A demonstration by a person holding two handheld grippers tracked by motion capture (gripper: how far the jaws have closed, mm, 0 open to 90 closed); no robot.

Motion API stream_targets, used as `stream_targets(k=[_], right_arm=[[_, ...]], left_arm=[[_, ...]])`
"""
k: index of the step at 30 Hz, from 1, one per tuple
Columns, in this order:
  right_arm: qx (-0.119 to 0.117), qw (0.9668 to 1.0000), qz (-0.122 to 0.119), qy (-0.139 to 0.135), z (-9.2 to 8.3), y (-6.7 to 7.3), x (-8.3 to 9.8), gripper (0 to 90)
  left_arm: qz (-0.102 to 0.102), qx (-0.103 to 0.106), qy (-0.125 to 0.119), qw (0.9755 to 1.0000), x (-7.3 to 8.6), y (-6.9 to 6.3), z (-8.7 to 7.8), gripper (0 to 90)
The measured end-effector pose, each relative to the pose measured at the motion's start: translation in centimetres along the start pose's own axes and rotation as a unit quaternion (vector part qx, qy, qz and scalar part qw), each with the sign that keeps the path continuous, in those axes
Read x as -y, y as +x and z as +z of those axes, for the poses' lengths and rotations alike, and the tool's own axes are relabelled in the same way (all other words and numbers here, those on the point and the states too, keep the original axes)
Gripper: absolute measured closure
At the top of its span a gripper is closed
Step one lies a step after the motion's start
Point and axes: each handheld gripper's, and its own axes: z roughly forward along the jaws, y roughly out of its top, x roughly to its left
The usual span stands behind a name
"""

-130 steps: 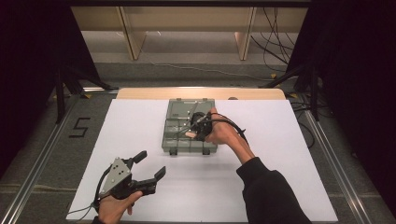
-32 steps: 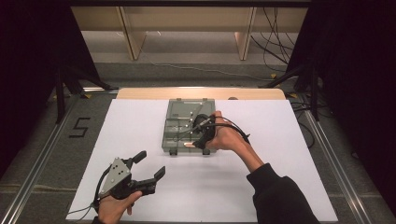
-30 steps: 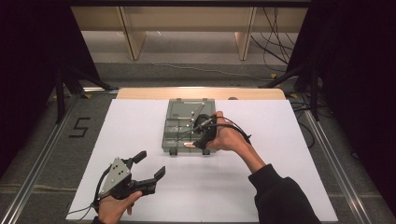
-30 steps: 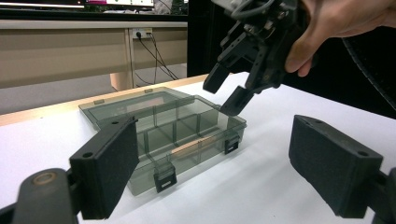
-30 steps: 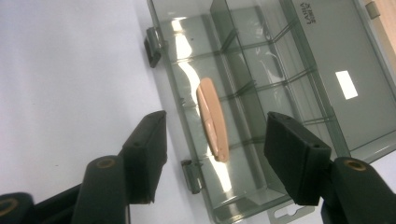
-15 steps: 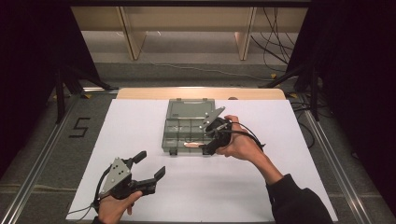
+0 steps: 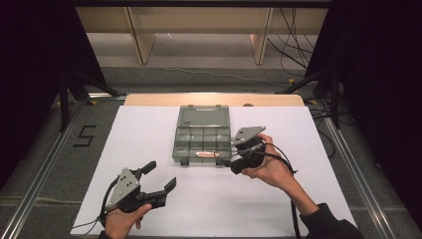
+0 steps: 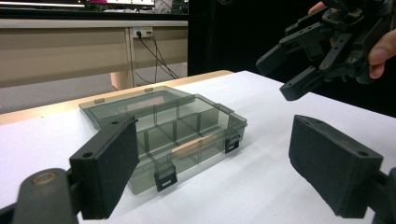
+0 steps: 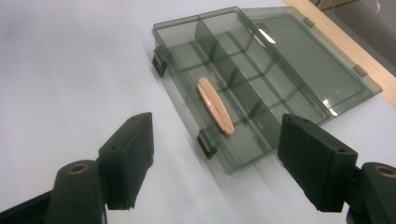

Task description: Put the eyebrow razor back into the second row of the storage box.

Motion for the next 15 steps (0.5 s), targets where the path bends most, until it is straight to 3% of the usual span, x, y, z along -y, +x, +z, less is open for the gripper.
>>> stream_targets(k=[3,11,15], right_arm=[[0.011,0.9999,0.009,-0.009,-0.5,-0.2,0.7,27.3],[0.009,0.9981,0.049,-0.037,-1.5,-0.3,2.5,26.2],[0.013,0.997,0.056,-0.051,-1.9,-0.4,2.8,25.8]], left_arm=[[0.003,0.0,0.0,1.0,0.0,0.0,0.0,15.8],[0.001,0.0,0.002,1.0,0.0,0.0,0.1,15.8],[0.005,0.001,0.002,1.0,0.0,0.0,0.1,15.8]])
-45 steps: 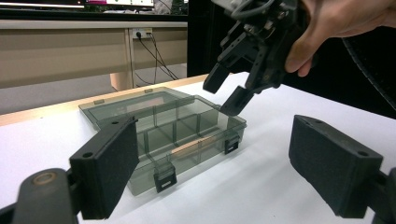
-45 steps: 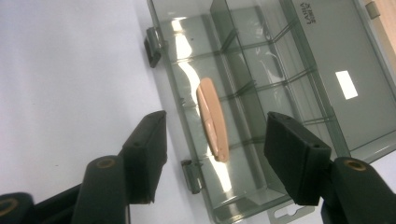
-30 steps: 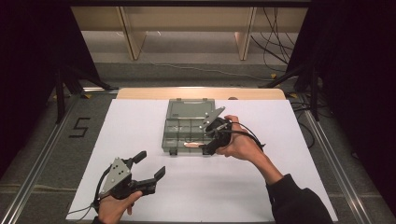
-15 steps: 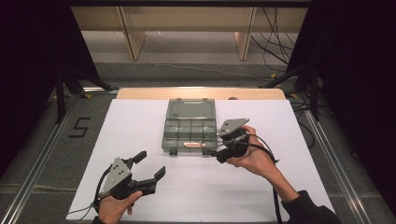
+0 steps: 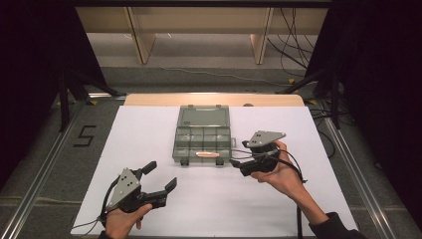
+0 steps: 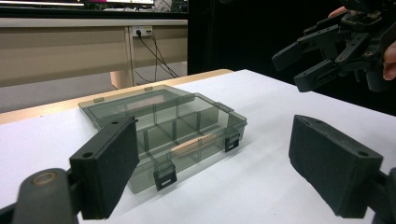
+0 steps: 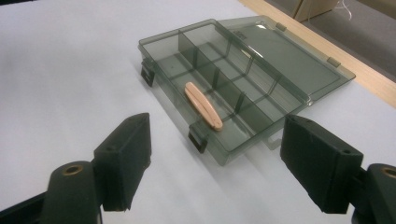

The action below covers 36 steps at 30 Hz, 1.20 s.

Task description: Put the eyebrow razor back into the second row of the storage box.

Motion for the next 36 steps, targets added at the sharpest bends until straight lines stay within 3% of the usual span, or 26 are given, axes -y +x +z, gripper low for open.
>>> stream_targets(k=[19,25,34,35,36], right_arm=[[-0.004,0.9985,0.033,-0.044,-1.1,0.3,1.8,24.7],[0.003,0.9968,0.04,-0.069,-1.6,0.3,2.6,24.7],[0.005,0.9951,0.055,-0.082,-2.1,0.8,3.7,24.5],[0.006,0.9946,0.054,-0.088,-2.1,0.8,3.8,24.5],[0.006,0.994,0.055,-0.094,-2.2,0.9,4.0,24.5]], left_arm=[[-0.002,0.001,-0.003,1.0,0.0,0.0,0.0,15.8],[-0.002,0.002,-0.003,1.0,0.0,0.0,0.0,15.8],[-0.002,0.0,-0.002,1.0,0.0,0.0,-0.1,15.8],[0.003,0.008,-0.013,0.9999,0.0,0.2,0.1,15.8],[-0.003,0.0,-0.004,1.0,-0.1,0.1,-0.1,15.8]])
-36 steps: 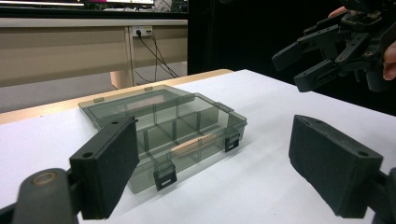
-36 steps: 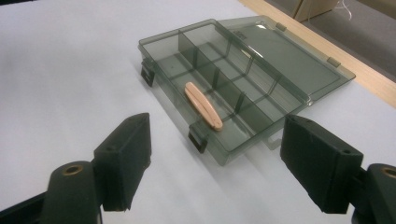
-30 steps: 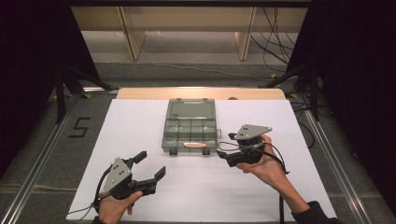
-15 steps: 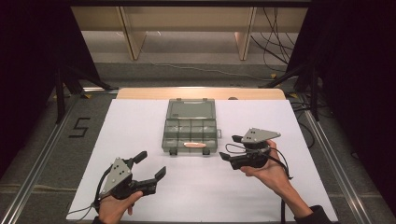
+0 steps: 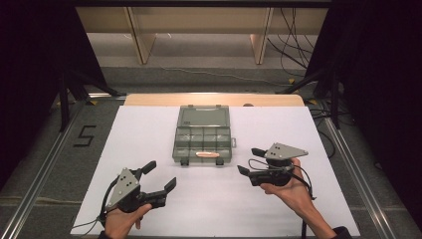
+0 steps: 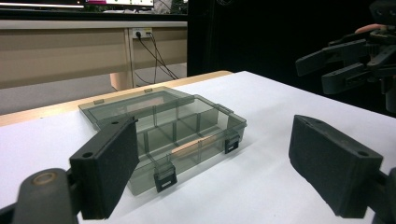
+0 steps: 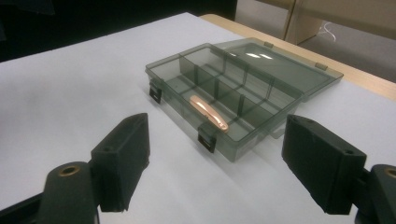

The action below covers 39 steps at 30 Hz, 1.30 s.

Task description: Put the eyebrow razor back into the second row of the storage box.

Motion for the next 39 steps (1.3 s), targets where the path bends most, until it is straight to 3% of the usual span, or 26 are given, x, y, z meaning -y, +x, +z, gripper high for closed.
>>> stream_targets(k=[12,13,16,27,34,39], right_arm=[[-0.005,0.9997,0.014,-0.022,-0.9,0.7,0.8,23.6],[0.0,0.9995,0.013,-0.03,-1.0,0.8,1.0,23.3],[0.003,0.9995,0.015,-0.029,-1.3,0.9,1.1,23.1],[0.001,0.9988,0.027,-0.041,-1.7,1.2,2.2,20.3],[0.006,0.9991,0.025,-0.033,-2.0,1.4,2.6,19.8],[0.009,0.9986,0.022,-0.047,-2.1,1.6,2.8,19.5]], left_arm=[[-0.002,-0.003,0.0,1.0,0.0,0.1,0.0,15.8],[0.002,0.004,-0.009,0.9999,0.0,0.2,0.1,15.8],[0.0,-0.003,0.0,1.0,0.0,0.2,-0.1,15.8],[0.0,-0.002,-0.001,1.0,0.0,0.1,-0.1,15.8],[0.0,-0.002,-0.001,1.0,0.0,0.1,-0.1,15.8],[0.0,-0.002,-0.001,1.0,0.0,0.1,-0.1,15.8]])
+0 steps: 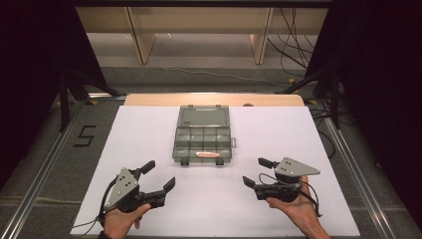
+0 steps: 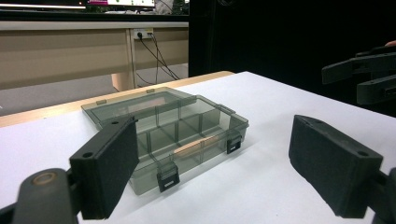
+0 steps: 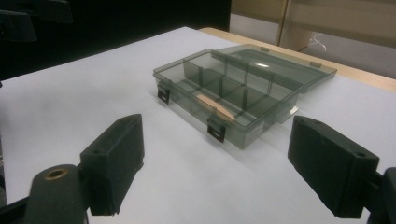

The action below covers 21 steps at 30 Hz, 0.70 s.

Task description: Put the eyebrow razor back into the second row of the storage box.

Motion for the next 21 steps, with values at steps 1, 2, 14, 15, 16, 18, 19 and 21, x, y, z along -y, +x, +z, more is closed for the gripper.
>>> stream_targets(k=[1,2,14,15,16,18,19,21], right_arm=[[0.0,1.0,0.004,0.008,-0.2,0.1,0.0,19.3],[0.003,0.9999,0.008,0.01,-0.2,0.2,0.0,19.1],[0.015,0.9998,0.009,0.006,-0.8,0.0,0.7,17.4],[0.01,0.9998,0.016,0.009,-0.8,0.0,0.8,17.3],[0.009,0.9997,0.018,0.012,-0.9,0.0,0.8,17.2],[0.017,0.9996,0.018,0.011,-1.0,-0.1,1.0,16.7],[0.013,0.9997,0.022,0.006,-1.0,0.0,1.1,16.5],[0.019,0.9995,0.023,0.011,-1.1,-0.1,1.3,16.4]], left_arm=[[0.0,0.0,0.0,1.0,0.0,0.0,0.0,15.8],[0.0,0.0,0.0,1.0,0.0,0.0,0.0,15.8],[0.0,0.001,0.0,1.0,0.0,0.0,0.0,15.8],[0.0,0.001,0.0,1.0,0.0,0.0,0.0,15.8],[0.0,0.0,0.0,1.0,0.0,0.0,0.0,15.8],[-0.002,0.001,-0.001,1.0,0.0,-0.1,0.0,15.8],[-0.001,0.001,-0.001,1.0,0.0,-0.1,0.0,15.8],[-0.002,0.001,-0.001,1.0,0.0,-0.1,0.0,15.8]])
